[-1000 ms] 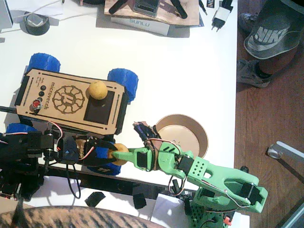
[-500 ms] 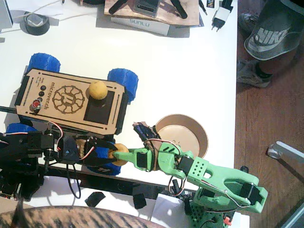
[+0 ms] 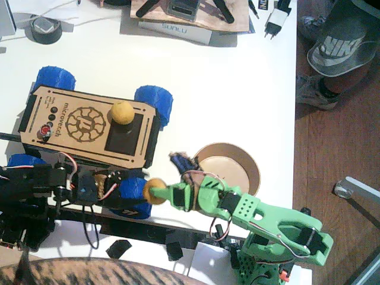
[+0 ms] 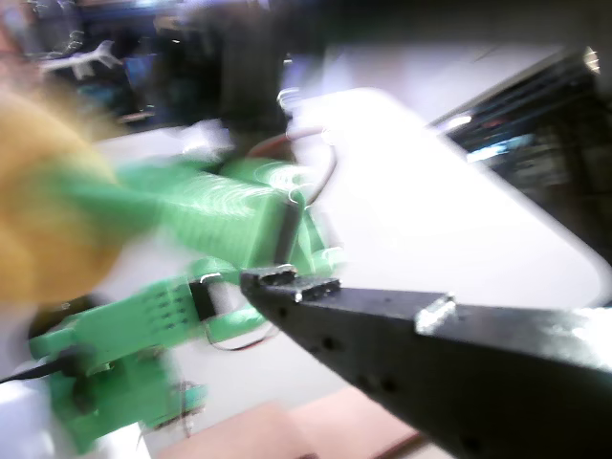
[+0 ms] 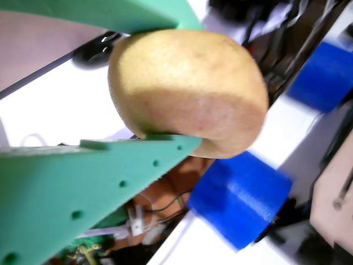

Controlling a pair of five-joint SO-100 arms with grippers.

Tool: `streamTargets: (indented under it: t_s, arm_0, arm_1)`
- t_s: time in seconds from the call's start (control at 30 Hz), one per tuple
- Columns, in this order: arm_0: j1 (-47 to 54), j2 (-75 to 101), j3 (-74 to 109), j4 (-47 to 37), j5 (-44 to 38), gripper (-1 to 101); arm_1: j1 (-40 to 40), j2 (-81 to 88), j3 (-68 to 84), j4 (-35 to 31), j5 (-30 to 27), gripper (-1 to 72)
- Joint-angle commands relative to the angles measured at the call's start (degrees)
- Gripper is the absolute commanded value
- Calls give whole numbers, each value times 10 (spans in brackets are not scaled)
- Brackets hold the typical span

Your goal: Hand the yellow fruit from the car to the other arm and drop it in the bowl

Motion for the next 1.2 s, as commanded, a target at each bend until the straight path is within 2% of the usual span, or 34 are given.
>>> streamTargets:
  t_s: [0.0,0.1,0.37,0.7,0.93,1.17]
  arm_0:
    - [2,3,-11,-9,-5,538]
    - [2,3,-11,-9,-5,603]
    - [2,4,-11,-5,-4,642]
    - [-3,9,-13,-12,-1,707]
    - [-11,23,-14,54,2,683]
    - [-116,46,-20,219,3,660]
  arm_1:
    - [9,13,-9,0,-7,2]
    - [13,16,-7,-1,-9,2]
    - [44,25,-20,-1,-4,2]
    - [168,53,-39,14,54,1]
    - [263,24,-71,18,160,0]
    - [334,-58,-100,25,289,0]
